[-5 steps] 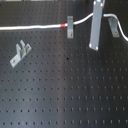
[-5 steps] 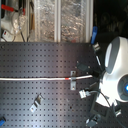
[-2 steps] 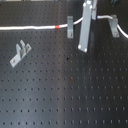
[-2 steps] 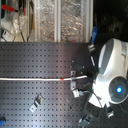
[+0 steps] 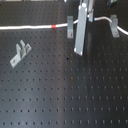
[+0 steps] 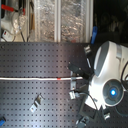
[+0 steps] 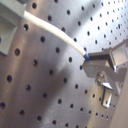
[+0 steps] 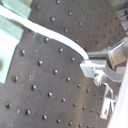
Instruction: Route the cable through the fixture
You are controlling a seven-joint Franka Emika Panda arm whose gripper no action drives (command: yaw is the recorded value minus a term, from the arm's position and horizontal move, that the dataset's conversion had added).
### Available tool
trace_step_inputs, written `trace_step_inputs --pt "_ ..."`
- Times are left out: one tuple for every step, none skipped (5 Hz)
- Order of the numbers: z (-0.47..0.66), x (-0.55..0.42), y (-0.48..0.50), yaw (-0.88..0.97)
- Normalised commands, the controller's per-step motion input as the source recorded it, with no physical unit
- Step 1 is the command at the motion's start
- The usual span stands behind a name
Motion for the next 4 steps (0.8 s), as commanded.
trace_step_inputs --pt "0.15 -0.023 0.627 -0.12" --pt "0.02 -0.002 0.004 0.00" --pt "0.12 0.139 0.374 0.00" --pt "0.00 0.415 0.271 0.24"
